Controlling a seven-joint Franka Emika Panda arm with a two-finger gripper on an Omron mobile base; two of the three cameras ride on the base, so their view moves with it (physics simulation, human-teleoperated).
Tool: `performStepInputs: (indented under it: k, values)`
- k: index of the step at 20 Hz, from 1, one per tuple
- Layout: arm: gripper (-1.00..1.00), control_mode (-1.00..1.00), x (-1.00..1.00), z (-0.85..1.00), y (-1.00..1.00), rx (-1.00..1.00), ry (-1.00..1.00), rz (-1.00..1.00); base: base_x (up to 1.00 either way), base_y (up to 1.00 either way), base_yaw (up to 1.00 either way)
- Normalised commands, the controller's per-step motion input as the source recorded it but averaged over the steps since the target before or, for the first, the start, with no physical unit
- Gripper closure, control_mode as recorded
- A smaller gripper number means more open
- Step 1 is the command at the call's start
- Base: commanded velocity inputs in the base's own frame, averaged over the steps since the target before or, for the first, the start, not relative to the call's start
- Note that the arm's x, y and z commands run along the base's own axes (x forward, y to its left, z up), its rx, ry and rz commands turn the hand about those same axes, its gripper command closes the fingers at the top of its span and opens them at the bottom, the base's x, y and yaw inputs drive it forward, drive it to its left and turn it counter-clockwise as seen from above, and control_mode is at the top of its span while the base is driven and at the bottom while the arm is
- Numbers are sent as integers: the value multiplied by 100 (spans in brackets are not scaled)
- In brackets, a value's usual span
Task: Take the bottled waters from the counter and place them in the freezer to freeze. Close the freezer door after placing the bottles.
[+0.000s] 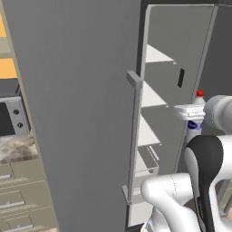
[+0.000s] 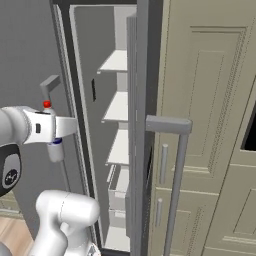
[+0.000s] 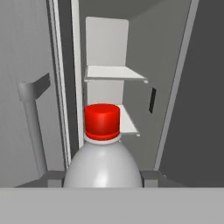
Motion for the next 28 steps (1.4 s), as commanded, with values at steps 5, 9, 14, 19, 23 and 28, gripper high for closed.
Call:
performStepInputs:
  k: [5, 9, 14, 19, 23, 28]
  values:
    - [100, 100, 0, 0, 0, 0, 0, 0, 39, -1, 2]
    - [100, 100, 0, 0, 0, 0, 0, 0, 34, 0, 2]
    - [100, 100, 0, 0, 0, 0, 0, 0, 38, -3, 2]
    - [100, 100, 0, 0, 0, 0, 0, 0, 40, -6, 3]
    - [100, 100, 0, 0, 0, 0, 0, 0, 31, -10, 2]
    - [100, 100, 0, 0, 0, 0, 0, 0, 19, -24, 0]
